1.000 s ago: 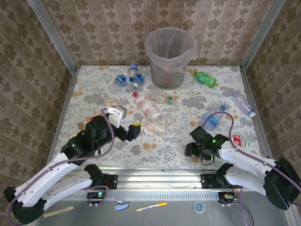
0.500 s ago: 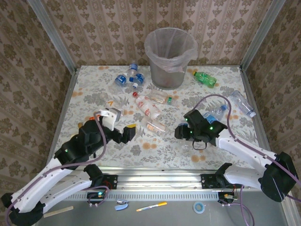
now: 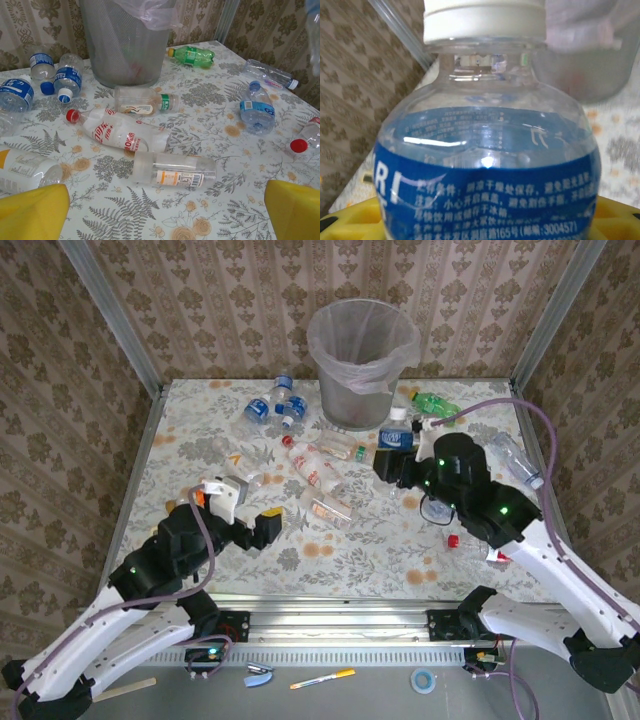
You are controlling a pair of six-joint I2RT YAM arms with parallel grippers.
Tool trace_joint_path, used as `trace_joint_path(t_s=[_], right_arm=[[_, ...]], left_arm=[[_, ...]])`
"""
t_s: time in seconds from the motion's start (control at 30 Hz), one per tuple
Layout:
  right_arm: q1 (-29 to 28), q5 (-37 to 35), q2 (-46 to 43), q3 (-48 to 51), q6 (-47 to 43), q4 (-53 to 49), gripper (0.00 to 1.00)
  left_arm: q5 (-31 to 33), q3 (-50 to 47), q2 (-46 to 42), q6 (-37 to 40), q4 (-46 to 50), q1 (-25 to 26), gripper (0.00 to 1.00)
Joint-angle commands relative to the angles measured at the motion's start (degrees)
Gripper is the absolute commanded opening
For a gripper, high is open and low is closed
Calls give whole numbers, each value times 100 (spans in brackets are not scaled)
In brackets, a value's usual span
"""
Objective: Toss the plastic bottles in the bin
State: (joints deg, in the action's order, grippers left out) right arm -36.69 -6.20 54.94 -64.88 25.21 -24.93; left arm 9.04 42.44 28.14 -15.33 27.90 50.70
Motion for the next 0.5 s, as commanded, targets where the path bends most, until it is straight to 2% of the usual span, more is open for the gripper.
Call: trace_joint_path(t_s=[0.0,0.3,0.47], right_arm=[[-40,-558,-61,-349,-792,546,46],[-40,-670,-237,-436,-1654,1593,48],[-40,-639,-360,-58,-2153,3017,46]], left_arm=[[126,-42,-70,92,2,7,100],[211,-59,-142,66,12,9,100],[147,-148,-242,64,-134,2,100]])
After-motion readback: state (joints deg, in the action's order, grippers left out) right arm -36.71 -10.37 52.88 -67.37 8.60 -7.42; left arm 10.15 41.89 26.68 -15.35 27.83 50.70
